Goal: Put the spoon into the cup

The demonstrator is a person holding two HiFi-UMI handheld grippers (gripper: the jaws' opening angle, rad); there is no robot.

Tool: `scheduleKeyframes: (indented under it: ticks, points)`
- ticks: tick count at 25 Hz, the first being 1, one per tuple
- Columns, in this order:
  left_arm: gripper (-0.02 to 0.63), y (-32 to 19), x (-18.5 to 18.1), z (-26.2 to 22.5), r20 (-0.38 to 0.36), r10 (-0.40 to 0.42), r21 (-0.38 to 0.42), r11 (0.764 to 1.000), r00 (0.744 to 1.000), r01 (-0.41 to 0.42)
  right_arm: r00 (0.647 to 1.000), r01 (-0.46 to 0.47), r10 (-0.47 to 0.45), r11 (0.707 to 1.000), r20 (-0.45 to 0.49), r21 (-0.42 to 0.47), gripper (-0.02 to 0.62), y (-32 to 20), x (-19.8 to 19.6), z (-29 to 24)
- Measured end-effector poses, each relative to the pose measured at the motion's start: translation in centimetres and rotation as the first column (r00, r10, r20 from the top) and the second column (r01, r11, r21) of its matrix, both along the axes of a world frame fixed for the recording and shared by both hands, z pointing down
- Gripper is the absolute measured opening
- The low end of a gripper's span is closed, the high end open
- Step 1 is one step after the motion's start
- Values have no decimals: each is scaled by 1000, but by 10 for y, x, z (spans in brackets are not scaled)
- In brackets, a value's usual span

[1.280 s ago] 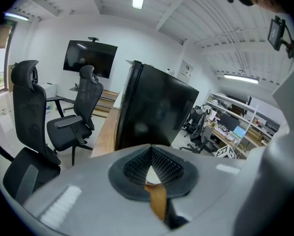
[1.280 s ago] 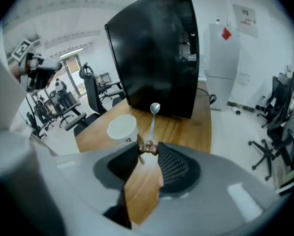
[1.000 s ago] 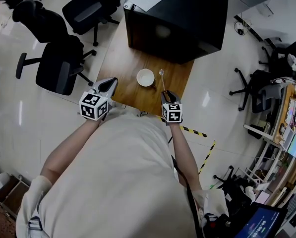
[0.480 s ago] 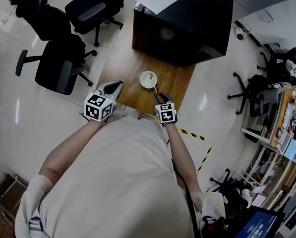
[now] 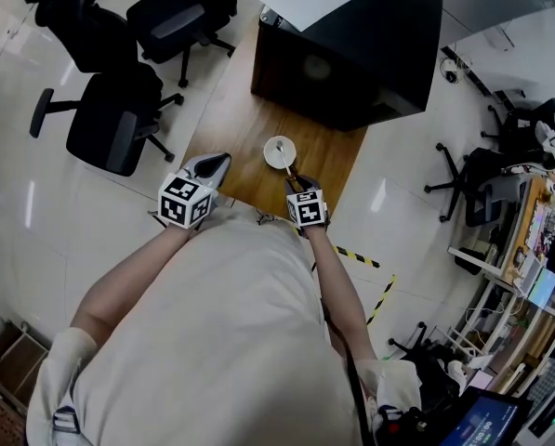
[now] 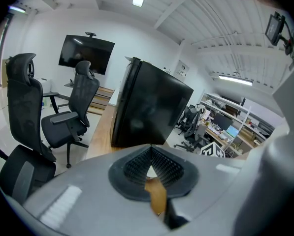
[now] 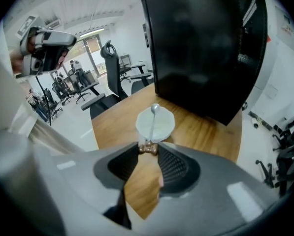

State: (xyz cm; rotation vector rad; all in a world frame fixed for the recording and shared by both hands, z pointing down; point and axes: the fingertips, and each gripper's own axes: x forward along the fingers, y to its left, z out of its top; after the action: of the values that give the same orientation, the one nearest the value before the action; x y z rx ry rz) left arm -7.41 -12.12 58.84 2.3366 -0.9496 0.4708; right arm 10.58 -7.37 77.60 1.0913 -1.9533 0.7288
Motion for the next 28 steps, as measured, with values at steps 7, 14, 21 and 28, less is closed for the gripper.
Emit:
scheduleKeyframes:
  ticks: [7, 14, 21, 28]
  points:
    - [3, -6, 1, -4, 6, -11, 15, 1000, 1000, 11, 1000, 17, -17, 1000, -5, -6, 126, -10, 0, 3]
    - [3, -16, 3, -4, 4, -23, 22, 999, 1000, 23, 999, 45, -45, 999, -13, -20, 126, -19, 0, 6]
    - [3, -22, 4, -4, -5, -35, 26, 999, 999, 35, 996, 90, -91, 995, -19, -49, 126, -17, -1, 9]
    - [3, -24, 0, -3, -20, -52, 22, 998, 998, 52, 993, 114, -116, 991, -23, -74, 126, -9, -6, 10]
